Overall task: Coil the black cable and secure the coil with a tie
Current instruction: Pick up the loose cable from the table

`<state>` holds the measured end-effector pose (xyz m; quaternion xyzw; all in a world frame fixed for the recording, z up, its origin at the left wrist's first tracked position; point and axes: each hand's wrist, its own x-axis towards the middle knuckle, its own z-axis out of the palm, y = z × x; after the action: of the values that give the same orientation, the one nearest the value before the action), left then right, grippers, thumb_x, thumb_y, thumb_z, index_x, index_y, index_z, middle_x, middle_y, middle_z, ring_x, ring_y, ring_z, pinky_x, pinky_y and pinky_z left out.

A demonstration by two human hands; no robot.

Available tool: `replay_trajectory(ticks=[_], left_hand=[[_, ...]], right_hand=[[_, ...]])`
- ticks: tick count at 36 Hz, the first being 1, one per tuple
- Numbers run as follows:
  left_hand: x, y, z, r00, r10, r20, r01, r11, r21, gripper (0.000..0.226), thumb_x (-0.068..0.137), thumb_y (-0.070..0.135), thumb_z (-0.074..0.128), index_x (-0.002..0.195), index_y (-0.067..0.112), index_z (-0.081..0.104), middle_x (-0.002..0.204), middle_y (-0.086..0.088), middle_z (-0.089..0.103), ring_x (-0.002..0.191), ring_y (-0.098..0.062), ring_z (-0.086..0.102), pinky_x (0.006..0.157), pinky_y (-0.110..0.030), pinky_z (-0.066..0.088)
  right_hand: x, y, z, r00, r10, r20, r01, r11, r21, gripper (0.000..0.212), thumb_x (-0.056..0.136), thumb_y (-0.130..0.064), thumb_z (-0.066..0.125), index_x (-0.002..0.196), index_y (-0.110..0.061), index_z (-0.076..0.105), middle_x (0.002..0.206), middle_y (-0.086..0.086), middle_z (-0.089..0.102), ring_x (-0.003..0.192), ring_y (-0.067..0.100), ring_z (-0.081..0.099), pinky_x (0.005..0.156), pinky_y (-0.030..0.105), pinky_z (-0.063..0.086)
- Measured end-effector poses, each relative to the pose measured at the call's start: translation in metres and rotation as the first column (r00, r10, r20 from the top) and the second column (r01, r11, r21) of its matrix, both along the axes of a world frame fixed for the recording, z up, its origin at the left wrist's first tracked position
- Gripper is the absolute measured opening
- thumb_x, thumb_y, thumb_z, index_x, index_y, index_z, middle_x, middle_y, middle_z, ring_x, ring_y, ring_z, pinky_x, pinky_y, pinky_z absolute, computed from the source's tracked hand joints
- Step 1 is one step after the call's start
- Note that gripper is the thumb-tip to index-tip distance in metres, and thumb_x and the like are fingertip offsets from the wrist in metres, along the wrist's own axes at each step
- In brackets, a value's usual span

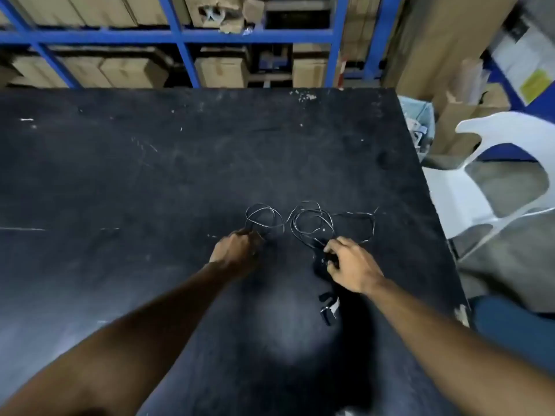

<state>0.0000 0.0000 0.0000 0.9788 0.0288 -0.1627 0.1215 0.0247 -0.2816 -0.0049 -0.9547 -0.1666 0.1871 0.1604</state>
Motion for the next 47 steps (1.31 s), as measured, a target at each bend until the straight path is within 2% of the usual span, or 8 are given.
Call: replay_trajectory(ticks=[16,22,26,31,34,37,40,47], left_hand=[[0.05,-0.027,-0.099,0.987,-0.127,0.103,0.125,0.992,0.031,0.031,0.099,0.027,0.061,0.13,0.025,0.062,0.136,-0.002,0.065,0.13,-0.028,0.059,0.102,-0.04,0.036],[0.058,-0.028,-0.072,0.989,0.003,0.149,0.047,0.943,-0.33,0.022,0.098,0.002,0.058,0.116,0.003,0.069,0.116,-0.02,0.066,0.111,-0.04,0.062,0.096,-0.043,0.05],[0.062,-0.022,-0.018,0.99,0.135,0.037,-0.081,0.768,-0.636,0.024,0.091,-0.016,0.054,0.104,0.002,0.064,0.089,-0.008,0.065,0.081,-0.029,0.069,0.077,-0.033,0.053],[0.056,-0.007,0.053,0.966,0.158,-0.205,-0.241,0.259,-0.935,0.022,0.103,-0.009,0.044,0.096,0.007,0.058,0.073,-0.006,0.07,0.061,-0.013,0.068,0.06,-0.024,0.052],[0.047,0.003,0.092,0.952,0.125,-0.278,-0.279,-0.008,-0.96,0.018,0.099,-0.001,0.046,0.095,0.009,0.06,0.076,-0.005,0.071,0.062,-0.016,0.066,0.061,-0.027,0.054],[0.037,0.014,0.127,0.946,0.125,-0.299,-0.289,-0.094,-0.953,0.013,0.091,0.007,0.049,0.091,0.013,0.06,0.074,-0.003,0.067,0.057,-0.013,0.057,0.053,-0.024,0.046],[0.03,0.021,0.154,0.939,0.151,-0.309,-0.287,-0.15,-0.946,0.02,0.094,0.002,0.038,0.09,0.012,0.055,0.068,-0.004,0.06,0.049,-0.011,0.044,0.046,-0.024,0.031],[0.004,0.028,0.212,0.968,0.05,-0.247,-0.229,-0.233,-0.945,0.024,0.098,0.002,0.033,0.097,0.003,0.056,0.063,-0.002,0.054,0.045,-0.007,0.037,0.049,-0.025,0.018]], right_hand=[[0.028,0.039,-0.077,0.988,-0.134,0.076,0.141,0.986,-0.092,0.055,0.088,-0.034,0.064,0.142,-0.024,0.061,0.144,0.001,0.051,0.13,0.029,0.046,0.103,0.041,0.051],[0.034,0.036,-0.062,0.988,-0.14,0.067,0.143,0.989,-0.044,0.058,0.089,-0.032,0.065,0.146,-0.021,0.058,0.146,0.003,0.053,0.132,0.031,0.048,0.104,0.045,0.047],[0.043,0.044,-0.025,0.962,-0.199,0.189,0.166,0.971,0.174,0.059,0.084,-0.02,0.069,0.142,-0.016,0.057,0.139,0.009,0.057,0.127,0.035,0.054,0.1,0.048,0.048],[0.062,0.069,0.036,0.991,-0.094,0.097,0.035,0.872,0.488,0.088,0.085,-0.015,0.075,0.162,-0.026,0.032,0.168,-0.004,0.035,0.153,0.018,0.037,0.123,0.035,0.033],[0.071,0.089,0.074,0.999,-0.041,-0.013,0.041,0.809,0.587,0.074,0.094,-0.014,0.071,0.159,-0.03,0.04,0.165,-0.008,0.044,0.151,0.009,0.04,0.122,0.023,0.028],[0.079,0.105,0.115,0.995,-0.025,-0.092,0.081,0.728,0.68,0.027,0.099,-0.003,0.063,0.122,-0.012,0.074,0.119,0.003,0.078,0.117,0.013,0.07,0.112,0.034,0.049],[0.084,0.11,0.153,0.985,0.012,-0.172,0.124,0.641,0.757,0.025,0.099,0.002,0.059,0.088,-0.012,0.077,0.085,-0.002,0.076,0.083,-0.001,0.068,0.088,0.023,0.051],[0.075,0.114,0.219,0.933,0.297,-0.203,-0.027,0.619,0.785,0.025,0.092,0.009,0.062,0.109,-0.004,0.074,0.1,0.01,0.078,0.095,0.005,0.071,0.091,0.019,0.051]])
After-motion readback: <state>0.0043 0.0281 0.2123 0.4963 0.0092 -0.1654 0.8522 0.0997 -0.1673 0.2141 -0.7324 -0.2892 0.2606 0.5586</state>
